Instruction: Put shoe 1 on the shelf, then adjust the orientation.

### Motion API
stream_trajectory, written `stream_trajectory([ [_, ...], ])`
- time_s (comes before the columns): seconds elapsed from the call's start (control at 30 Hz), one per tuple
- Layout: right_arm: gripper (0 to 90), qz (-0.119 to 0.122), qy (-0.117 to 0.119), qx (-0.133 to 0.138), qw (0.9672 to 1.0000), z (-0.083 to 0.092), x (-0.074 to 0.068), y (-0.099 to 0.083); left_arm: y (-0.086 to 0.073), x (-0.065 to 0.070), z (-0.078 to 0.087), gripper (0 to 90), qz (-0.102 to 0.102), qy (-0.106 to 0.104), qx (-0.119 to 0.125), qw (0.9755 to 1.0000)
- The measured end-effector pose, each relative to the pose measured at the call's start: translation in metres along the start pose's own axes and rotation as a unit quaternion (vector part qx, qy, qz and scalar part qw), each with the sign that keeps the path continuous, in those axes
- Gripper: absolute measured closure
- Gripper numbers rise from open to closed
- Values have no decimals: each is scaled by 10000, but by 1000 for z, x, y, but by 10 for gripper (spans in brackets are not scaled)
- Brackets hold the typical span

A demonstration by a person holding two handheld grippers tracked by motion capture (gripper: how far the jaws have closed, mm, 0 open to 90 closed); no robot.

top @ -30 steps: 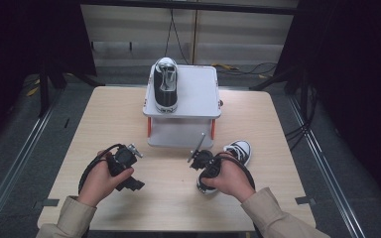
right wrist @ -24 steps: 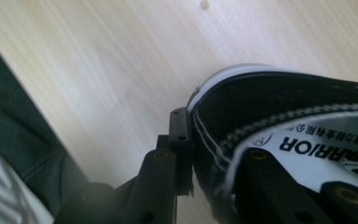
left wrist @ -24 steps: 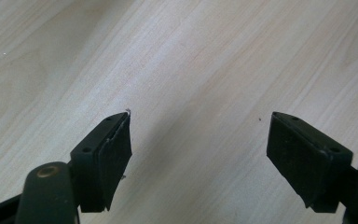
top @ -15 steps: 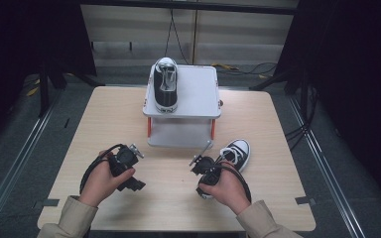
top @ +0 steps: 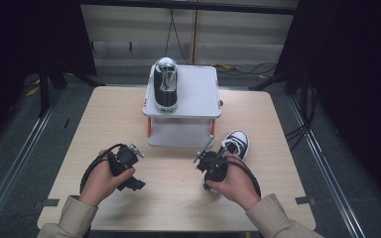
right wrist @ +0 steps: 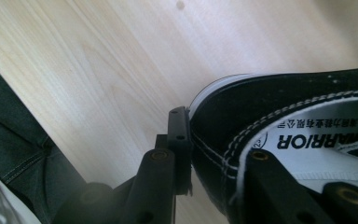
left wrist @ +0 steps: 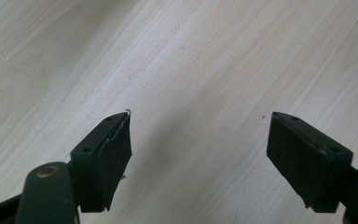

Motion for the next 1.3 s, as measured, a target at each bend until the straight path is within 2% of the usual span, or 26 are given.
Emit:
stream_trajectory([
  [0.03,797,103,89,-11,9999,11,2,2,0,0,0,218,0,-12,11,10000],
  [0.07,797,120,114,19,9999,14,3,3,0,0,0,217,-1,-11,9,10000],
  [0.17,796,309,110,-12,9995,30,8,6,0,0,0,217,36,-32,39,10000],
  [0.33,795,509,58,-31,9987,47,15,11,-1,-1,-1,217,60,-23,56,10000],
  [0.37,794,616,70,-22,9981,58,20,14,-2,-1,-2,217,49,-16,33,10000],
  [0.57,787,782,-58,-79,9969,81,27,19,-2,-1,-2,214,-10,24,-11,10000],
  [0.87,780,963,25,19,9953,104,36,24,-2,-1,-1,212,18,35,-9,10000],
  [1.07,776,1061,-120,22,9943,115,44,28,-3,0,-1,212,19,13,-24,10000],
  [1.1,775,1063,-200,33,9941,120,47,30,-3,0,-1,212,23,4,-19,10000],
  [1.3,767,1145,-272,39,9930,132,52,34,-3,0,-2,212,27,-5,-26,10000],
])
Point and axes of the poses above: each handheld gripper's, and its own axes: z roughly backward along the jaws, y roughly out of its top, x roughly to its right, the point moved 9 cm from there along -z, roughly forward along the jaws, and after that the axes turned 4 degrees about x, right-handed, at the moved point
